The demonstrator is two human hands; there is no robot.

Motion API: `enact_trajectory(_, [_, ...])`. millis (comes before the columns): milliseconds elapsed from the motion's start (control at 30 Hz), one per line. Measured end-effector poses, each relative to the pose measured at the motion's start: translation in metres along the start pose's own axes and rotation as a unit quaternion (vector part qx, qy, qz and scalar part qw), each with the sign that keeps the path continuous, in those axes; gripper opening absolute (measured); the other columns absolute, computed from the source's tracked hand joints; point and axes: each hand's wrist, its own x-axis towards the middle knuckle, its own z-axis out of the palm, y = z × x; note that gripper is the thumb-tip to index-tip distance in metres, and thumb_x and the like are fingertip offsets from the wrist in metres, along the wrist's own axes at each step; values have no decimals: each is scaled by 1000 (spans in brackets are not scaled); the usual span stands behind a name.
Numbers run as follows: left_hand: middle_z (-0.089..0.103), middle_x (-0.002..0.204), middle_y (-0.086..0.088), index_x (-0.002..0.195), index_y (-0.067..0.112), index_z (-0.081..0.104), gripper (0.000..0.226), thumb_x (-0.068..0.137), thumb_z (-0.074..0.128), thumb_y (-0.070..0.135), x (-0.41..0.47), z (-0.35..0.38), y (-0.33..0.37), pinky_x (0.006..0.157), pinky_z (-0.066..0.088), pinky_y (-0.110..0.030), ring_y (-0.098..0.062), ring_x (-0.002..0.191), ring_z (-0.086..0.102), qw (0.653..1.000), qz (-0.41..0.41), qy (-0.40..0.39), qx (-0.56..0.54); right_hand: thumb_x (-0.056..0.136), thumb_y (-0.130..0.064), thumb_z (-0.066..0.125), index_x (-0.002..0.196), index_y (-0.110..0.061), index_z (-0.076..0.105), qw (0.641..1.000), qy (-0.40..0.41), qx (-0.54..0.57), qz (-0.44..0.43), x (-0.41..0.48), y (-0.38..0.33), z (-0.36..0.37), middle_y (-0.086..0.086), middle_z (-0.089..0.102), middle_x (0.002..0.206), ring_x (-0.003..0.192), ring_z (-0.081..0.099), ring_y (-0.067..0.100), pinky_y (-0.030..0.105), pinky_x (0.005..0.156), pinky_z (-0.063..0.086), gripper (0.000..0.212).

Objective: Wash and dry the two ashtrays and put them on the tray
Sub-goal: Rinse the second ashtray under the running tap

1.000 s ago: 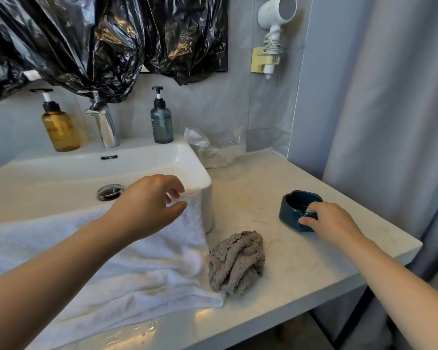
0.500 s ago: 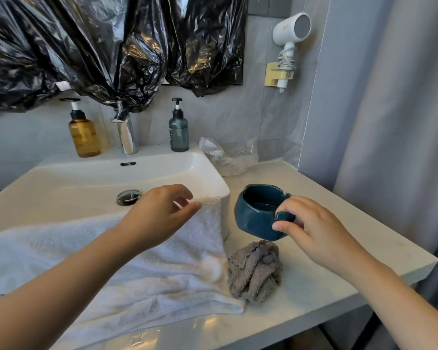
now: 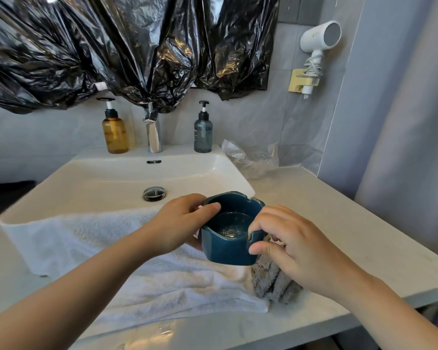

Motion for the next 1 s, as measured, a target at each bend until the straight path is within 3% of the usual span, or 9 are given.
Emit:
enact_trajectory(100, [69,98,-8,104,16,64,19,97,49,26,-1,-3,-2,64,61,-33,-21,88,68,997,-31,22,-71,87,-36,55,88,-25,59,1000,6,3,-5,5,-2,-1,-19,52,86,84,45,-5,12,73,36,12])
enact_trajectory(233, [69,91,-9,101,14,68,20,96,49,22,0,-4,-6,59,57,-29,-22,83,65,991,-23,84,-105,83,-34,69,100,-28,66,998,38,41,8,9,-2,0,-20,59,99,81,51,-4,8,72,38,19])
enact_trajectory(333, [69,86,-10,96,14,70,21,96,51,23,2,-15,-9,60,58,-32,-22,79,63,987,-23,122,-102,81,-33,74,114,-30,64,995,73,66,30,16,4,0,-22,56,113,83,57,5,12,70,44,34])
enact_trajectory(433, [71,86,-9,94,18,71,19,95,53,25,8,-34,-14,68,57,-40,-22,81,65,982,1,176,-74,84,-42,67,116,-32,62,994,62,73,48,31,11,4,-23,52,118,92,59,8,20,71,51,34])
enact_trajectory(533, [71,87,1,101,22,68,16,95,54,27,19,-56,-20,62,54,-20,-14,84,66,963,37,261,-53,87,-39,66,118,-31,61,995,44,69,66,53,20,16,-26,48,118,96,57,6,26,74,53,33])
enact_trajectory(600, [71,91,4,106,25,66,16,95,55,30,32,-74,-29,69,56,-23,-13,89,66,952,45,298,-59,88,-39,64,120,-31,60,995,33,60,73,70,26,24,-25,47,118,98,54,5,25,76,52,33])
enact_trajectory(667, [70,95,3,106,28,63,15,95,55,32,47,-92,-43,75,57,-32,-16,93,66,947,35,311,-74,88,-40,64,119,-31,60,995,23,54,75,91,31,32,-23,48,117,98,54,3,23,75,51,33])
enact_trajectory(1000, [67,103,-1,108,27,61,15,95,55,32,120,-148,-98,68,51,-23,-19,97,62,924,-5,377,-68,90,-42,61,119,-28,58,997,2,13,74,208,65,68,-14,52,115,94,56,3,32,81,52,32])
